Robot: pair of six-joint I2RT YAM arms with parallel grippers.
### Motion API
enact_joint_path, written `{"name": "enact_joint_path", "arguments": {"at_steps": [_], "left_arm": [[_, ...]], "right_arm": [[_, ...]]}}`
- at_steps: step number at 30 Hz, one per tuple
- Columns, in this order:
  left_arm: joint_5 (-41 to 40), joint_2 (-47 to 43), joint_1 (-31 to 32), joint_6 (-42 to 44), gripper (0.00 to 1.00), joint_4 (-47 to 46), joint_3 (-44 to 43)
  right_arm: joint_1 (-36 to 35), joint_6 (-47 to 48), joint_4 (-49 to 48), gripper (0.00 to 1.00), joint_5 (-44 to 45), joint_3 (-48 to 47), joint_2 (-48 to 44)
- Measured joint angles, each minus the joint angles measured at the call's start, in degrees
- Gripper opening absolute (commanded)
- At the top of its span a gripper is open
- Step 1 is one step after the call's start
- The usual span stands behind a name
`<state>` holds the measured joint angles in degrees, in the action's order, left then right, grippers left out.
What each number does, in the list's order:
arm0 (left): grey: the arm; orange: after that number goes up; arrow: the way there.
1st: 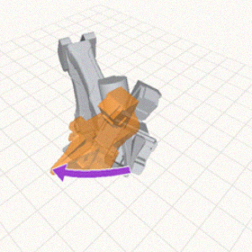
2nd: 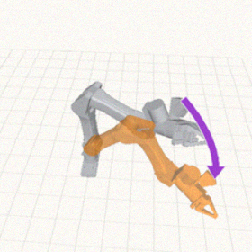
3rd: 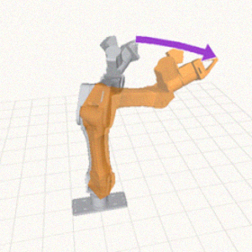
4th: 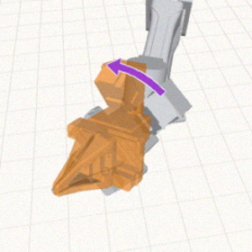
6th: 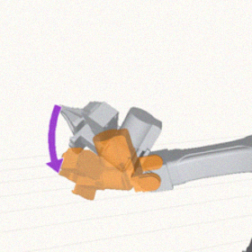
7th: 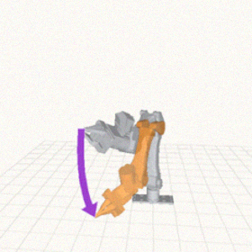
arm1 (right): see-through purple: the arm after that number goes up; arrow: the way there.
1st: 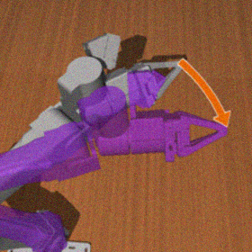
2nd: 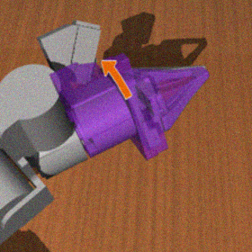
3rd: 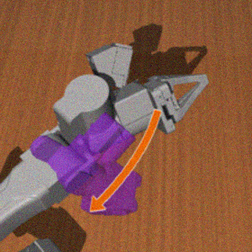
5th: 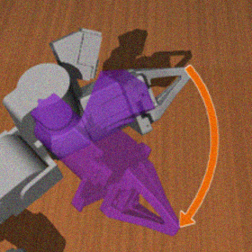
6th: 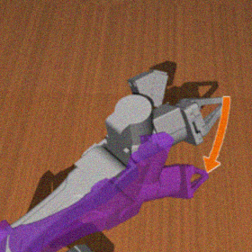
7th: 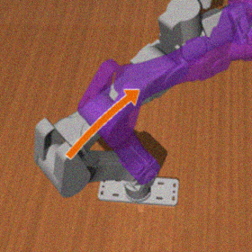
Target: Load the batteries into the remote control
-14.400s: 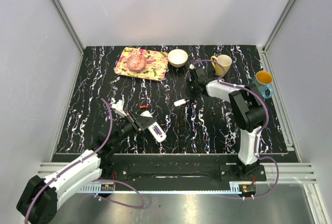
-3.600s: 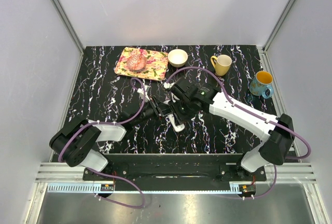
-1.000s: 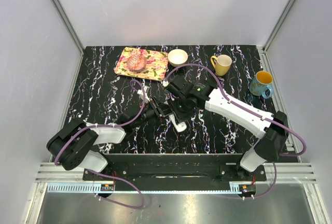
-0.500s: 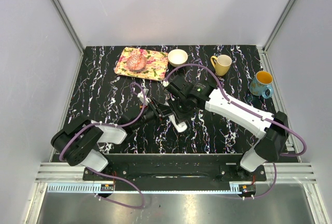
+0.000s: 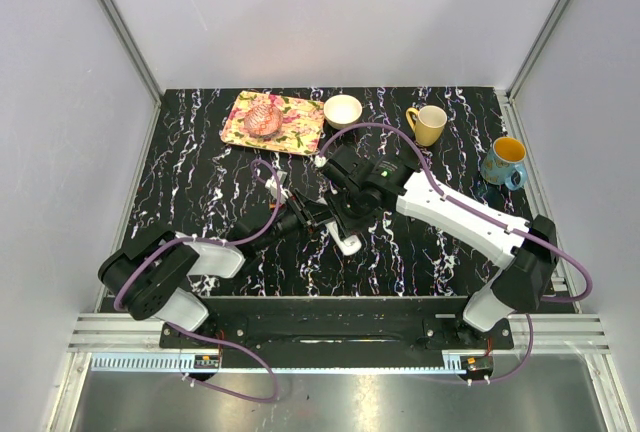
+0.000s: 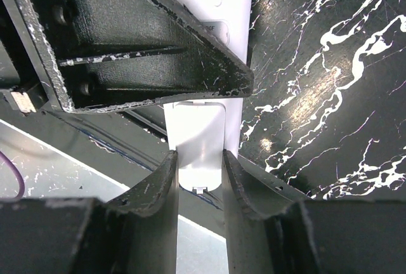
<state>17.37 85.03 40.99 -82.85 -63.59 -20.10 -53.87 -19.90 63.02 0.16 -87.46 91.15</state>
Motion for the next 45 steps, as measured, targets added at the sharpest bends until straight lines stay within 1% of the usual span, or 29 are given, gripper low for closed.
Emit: {"name": "enact_joint_path", "arguments": {"at_steps": [5, 11, 19, 26, 34, 40, 45], "left_arm": [[-0.35, -0.33, 0.26, 0.7, 0.0, 0.13, 0.0], [-1.09, -1.18, 0.61, 1.99, 0.0, 0.76, -0.02], [-0.83, -1.66, 1.66, 2.38, 0.0, 0.96, -0.02], [-0.61, -1.68, 1.81, 2.4, 0.0, 0.98, -0.02], [-0.61, -1.73, 1.92, 2.43, 0.0, 0.94, -0.02], [-0.59, -1.73, 1.92, 2.43, 0.0, 0.94, -0.02], [-0.61, -1.73, 1.92, 2.45, 0.0, 0.96, -0.02]], "right_arm": [[-0.02, -0.33, 0.09, 0.36, 0.13, 0.02, -0.15], [-0.04, -0.94, 0.09, 0.4, 0.28, 0.0, -0.24], [0.0, -1.44, -0.17, 0.48, 1.86, 0.02, -0.31], [0.02, -2.05, -0.57, 0.51, 2.32, 0.0, -0.39], [0.02, -2.71, -0.83, 0.53, 2.32, 0.02, -0.39], [0.02, -3.19, -0.61, 0.59, 2.93, 0.02, -0.39], [0.02, -3.54, -0.59, 0.61, 3.5, 0.0, -0.39]]}}
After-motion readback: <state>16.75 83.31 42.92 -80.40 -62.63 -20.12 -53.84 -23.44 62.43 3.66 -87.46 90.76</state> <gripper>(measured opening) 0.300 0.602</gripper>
